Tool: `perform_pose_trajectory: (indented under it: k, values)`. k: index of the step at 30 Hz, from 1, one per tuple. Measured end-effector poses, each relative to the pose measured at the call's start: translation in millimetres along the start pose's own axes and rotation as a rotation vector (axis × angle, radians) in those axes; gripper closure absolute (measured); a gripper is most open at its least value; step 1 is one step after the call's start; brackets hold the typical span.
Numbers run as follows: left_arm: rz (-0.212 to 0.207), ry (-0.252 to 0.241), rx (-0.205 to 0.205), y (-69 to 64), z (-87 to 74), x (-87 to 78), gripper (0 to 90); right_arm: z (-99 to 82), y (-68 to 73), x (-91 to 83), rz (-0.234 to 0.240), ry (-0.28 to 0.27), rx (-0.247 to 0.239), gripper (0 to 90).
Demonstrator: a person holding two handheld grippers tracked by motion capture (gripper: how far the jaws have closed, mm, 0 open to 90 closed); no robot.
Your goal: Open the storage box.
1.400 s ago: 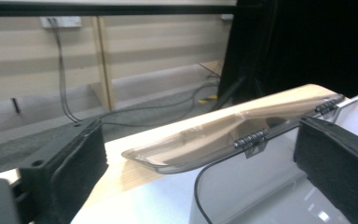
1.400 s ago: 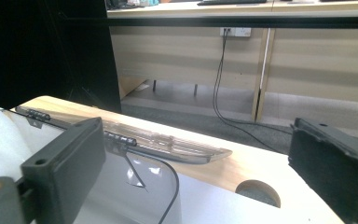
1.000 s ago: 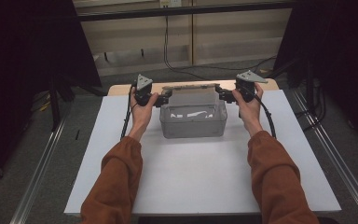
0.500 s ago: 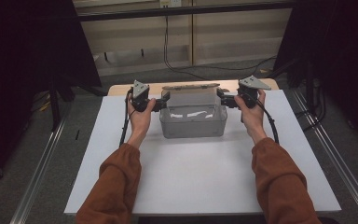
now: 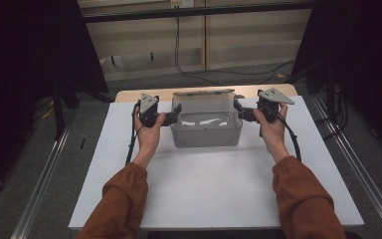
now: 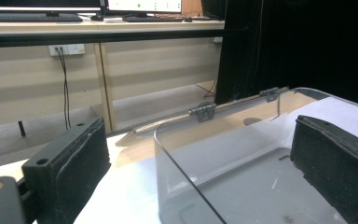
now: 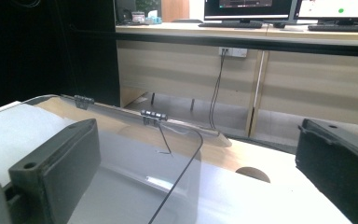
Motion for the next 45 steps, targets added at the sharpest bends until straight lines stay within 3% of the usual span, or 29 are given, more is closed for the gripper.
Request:
perform_pose_trajectory:
  k: [6,8,10,16,19,22,27,29,36,39,45]
  values:
    - [0.006,-0.009,0.009,-3.3,-3.6,-9.6,3.9,0.2,0.3,-8.7,-0.001,-0.012,0.009,0.0]
    - [0.013,-0.013,-0.012,-4.4,-6.3,-12.2,3.8,-1.4,0.7,-10.9,-0.003,-0.011,0.006,0.0]
    - [0.015,-0.003,0.0,-4.6,-9.5,-15.1,3.8,-2.5,1.5,-13.6,-0.001,-0.012,0.007,0.0]
    - [0.013,-0.016,-0.024,-5.9,-12.4,-25.4,3.6,-5.7,1.8,-22.0,-0.01,-0.012,-0.002,0.0]
    - [0.019,-0.018,-0.02,-3.9,-13.7,-31.2,3.6,-8.8,1.4,-26.4,-0.039,-0.012,-0.049,0.0]
    - [0.024,-0.032,-0.038,-0.8,-14.7,-37.9,3.6,-12.2,2.4,-30.3,-0.039,-0.004,-0.051,0.0]
    - [0.025,-0.04,-0.024,1.3,-12.9,-49.4,3.7,-16.9,2.4,-37.8,-0.056,-0.005,-0.083,0.0]
    - [0.02,-0.035,0.008,1.3,-13.4,-54.8,3.7,-19.9,3.2,-41.2,-0.052,-0.004,-0.078,0.0]
    - [0.035,-0.043,0.008,1.1,-20.2,-76.5,3.7,-29.8,2.4,-53.5,-0.054,0.015,-0.075,0.0]
    - [0.04,-0.041,0.013,0.5,-25.7,-85.2,3.6,-32.9,1.3,-60.1,-0.056,0.01,-0.048,0.0]
    - [0.041,-0.024,0.015,-3.8,-33.9,-97.5,3.6,-33.1,2.1,-72.9,-0.063,-0.001,-0.045,0.0]
Point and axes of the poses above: each handheld gripper's, and its own axes: x roughly forward along the jaws, z roughly out of its top, y roughly to its left, the point moved 9 cm from there along x, roughly forward along the jaws, and after that the axes turned 7 degrees about x, right-handed, at the moved point
